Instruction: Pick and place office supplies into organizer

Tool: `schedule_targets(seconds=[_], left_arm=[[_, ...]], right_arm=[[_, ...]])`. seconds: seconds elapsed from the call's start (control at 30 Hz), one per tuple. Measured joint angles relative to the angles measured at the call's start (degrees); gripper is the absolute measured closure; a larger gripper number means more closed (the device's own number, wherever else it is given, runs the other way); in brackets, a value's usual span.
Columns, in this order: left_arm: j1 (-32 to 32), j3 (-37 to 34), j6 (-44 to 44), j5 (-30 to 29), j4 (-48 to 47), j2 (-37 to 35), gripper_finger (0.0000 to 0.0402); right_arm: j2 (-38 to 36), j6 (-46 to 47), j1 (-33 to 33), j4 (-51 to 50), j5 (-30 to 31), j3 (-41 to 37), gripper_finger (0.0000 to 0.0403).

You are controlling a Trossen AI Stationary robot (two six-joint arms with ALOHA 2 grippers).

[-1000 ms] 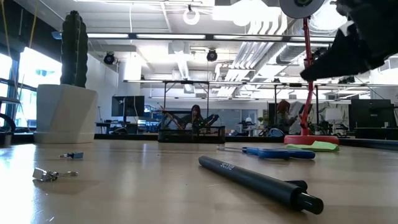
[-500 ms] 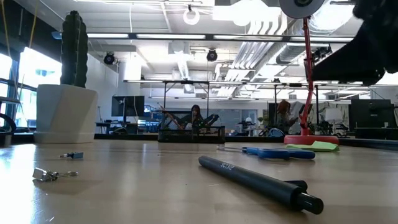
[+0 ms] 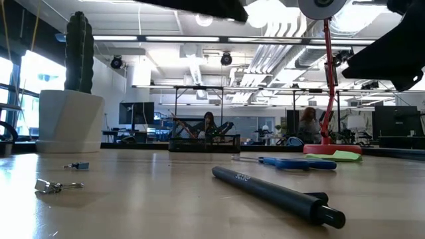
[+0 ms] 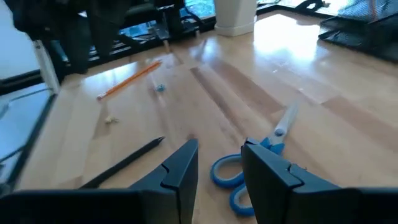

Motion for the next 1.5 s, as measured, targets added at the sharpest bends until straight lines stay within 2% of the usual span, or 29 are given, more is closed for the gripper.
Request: schedule_targets(seconds=[0.23, 0.4, 0.43, 0.8, 0.97, 1.1, 1.33, 1.5], left_arm=[[-0.3, 9.3, 3.3, 8.1, -8.7, 8.6, 0.0215], [-0.1, 12.5, 4.9, 7.9, -13.2, 14.3, 0.0215], [-0.1, 13.3, 5.7, 7.9, -11.3, 15.6, 0.0215], [-0.1, 13.2, 8.7, 9.6, -12.1, 19.5, 0.0215], [1.0, 13.3, 7.8, 9.5, -9.9, 20.4, 0.0218], [2.6, 13.5, 6.3, 12.5, -8.5, 21.2, 0.0241], [3.2, 13.2, 4.0, 14.3, -11.2, 22.8, 0.0302], [3.1, 13.4, 2.9, 14.5, -11.0, 23.4, 0.0326]], right_arm=[[0.8, 1.3, 0.2, 1.9, -4.1, 0.0, 0.0286], [1.8, 2.1, 0.3, 2.2, -6.2, 0.1, 0.0286], [1.9, 2.0, 0.8, 1.5, -6.2, 0.0, 0.0286], [3.7, -1.8, -0.2, 1.9, -12.5, 0.7, 0.0286], [3.5, -5.4, -0.3, 2.5, -12.9, 0.7, 0.0286], [3.5, -7.0, -0.3, 2.8, -12.8, 0.7, 0.0286], [3.5, -8.5, -0.3, 2.7, -14.1, 0.8, 0.0286], [3.5, -10.5, -0.3, 2.7, -14.9, 0.8, 0.0286]])
